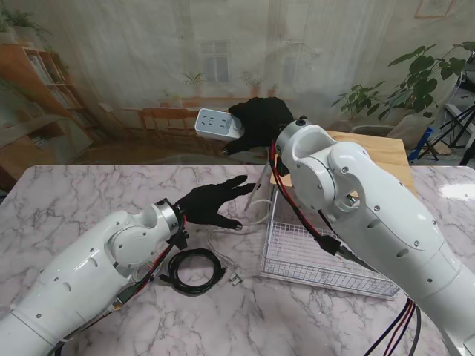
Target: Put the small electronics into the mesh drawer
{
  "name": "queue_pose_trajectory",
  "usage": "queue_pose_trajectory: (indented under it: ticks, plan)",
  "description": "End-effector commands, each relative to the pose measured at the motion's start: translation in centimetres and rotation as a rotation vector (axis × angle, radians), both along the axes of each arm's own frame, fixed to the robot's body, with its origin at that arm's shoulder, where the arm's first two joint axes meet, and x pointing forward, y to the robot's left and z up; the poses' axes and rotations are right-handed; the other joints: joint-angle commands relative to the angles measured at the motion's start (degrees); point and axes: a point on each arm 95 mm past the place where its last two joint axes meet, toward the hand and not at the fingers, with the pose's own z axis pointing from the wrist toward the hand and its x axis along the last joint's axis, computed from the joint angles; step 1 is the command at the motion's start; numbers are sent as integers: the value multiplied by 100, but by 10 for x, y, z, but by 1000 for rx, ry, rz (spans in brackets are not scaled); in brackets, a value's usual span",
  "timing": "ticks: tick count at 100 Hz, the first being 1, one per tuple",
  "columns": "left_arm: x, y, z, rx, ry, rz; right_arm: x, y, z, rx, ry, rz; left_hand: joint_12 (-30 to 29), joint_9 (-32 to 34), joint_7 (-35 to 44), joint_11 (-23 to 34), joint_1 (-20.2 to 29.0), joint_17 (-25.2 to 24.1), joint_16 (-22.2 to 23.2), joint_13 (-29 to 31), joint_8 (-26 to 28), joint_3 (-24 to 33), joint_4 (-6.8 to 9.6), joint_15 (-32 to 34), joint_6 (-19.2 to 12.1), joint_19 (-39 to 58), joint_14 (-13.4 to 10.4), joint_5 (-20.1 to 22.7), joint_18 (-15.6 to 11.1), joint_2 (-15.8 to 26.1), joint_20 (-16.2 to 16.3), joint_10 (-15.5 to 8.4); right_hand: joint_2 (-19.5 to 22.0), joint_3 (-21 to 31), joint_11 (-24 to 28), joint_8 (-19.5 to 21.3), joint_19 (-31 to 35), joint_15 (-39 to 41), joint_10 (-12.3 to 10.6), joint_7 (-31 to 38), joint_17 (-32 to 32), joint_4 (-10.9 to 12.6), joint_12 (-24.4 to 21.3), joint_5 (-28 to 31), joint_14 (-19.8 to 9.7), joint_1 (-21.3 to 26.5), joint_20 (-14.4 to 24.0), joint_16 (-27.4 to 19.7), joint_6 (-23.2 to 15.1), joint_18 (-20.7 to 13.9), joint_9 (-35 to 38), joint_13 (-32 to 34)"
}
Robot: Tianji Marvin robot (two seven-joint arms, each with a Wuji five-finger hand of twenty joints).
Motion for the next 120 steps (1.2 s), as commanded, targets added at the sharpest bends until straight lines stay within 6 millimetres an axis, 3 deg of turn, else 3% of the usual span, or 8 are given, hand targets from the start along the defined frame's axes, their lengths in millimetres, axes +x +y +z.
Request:
queue_pose_trajectory:
  ticks: [1,17,42,65,75,83,94,120]
  plan:
    - [2,-10,-1,-16,23,-7,0,1,3,10,-6,-4,134,-25,48,202,36,-3,43,109,38,55,70,37,-210,199,-108,-69,-158,198,112,-158,847,1750,577,13,72,434,-462,516,7,-141,22,686,-448,1170,60,51,-1215,219,720,194]
    - [3,-22,-8,-66,81,6,0,1,4,13,-8,-2,369,485,858,593,878,81,62,326,725,-50,-62,55,-582,238,-198,744,-102,1266,131,-374,848,1746,577,15,72,432,-462,511,7,-141,22,686,-450,1169,59,51,-1218,218,720,192]
    - [4,-28,-16,-92,96,17,-1,0,5,18,-11,-6,658,1472,3178,1060,1620,236,99,644,2331,-114,-144,187,-305,477,-231,2345,-38,1288,65,-573,851,1743,573,20,71,421,-462,507,7,-139,21,688,-436,1175,57,44,-1221,232,718,193]
    - [8,-11,-24,-63,76,55,-3,-6,7,19,-26,-14,1223,2730,4101,1559,1905,258,277,899,2601,-96,-105,405,137,666,-80,2364,130,1267,140,-347,847,1747,565,24,74,413,-473,508,16,-137,17,693,-436,1181,56,37,-1232,242,724,208]
    - [10,1,-30,-48,71,85,-4,-9,7,18,-29,-22,1631,3130,4136,1812,1907,275,565,1074,2662,-82,-78,677,171,827,-46,2384,212,1213,274,-479,839,1749,564,27,76,413,-460,510,21,-136,16,695,-428,1188,57,36,-1231,251,734,213]
    - [12,11,-33,-30,62,103,-4,-12,6,16,-30,-29,1877,3262,4155,1920,1888,317,746,1182,2700,-74,-66,834,173,935,-48,2397,241,1185,361,-484,830,1758,568,27,88,417,-465,511,36,-135,16,705,-418,1189,60,35,-1225,251,748,229]
    - [12,27,-35,-19,57,129,-4,-17,3,15,-32,-38,1960,3316,4156,1920,1903,321,915,1220,2729,-27,-22,940,252,999,61,2436,348,1116,431,-220,823,1771,569,31,104,424,-473,517,61,-135,16,713,-431,1188,65,34,-1224,256,760,247]
    - [-8,67,-22,72,-95,84,6,-29,-10,-9,-20,-89,2044,3457,4291,1936,1940,433,1043,1344,3029,5,11,1011,230,1107,77,2442,352,1082,518,-208,811,1795,577,29,115,438,-472,519,72,-139,15,715,-420,1188,67,36,-1203,265,777,262]
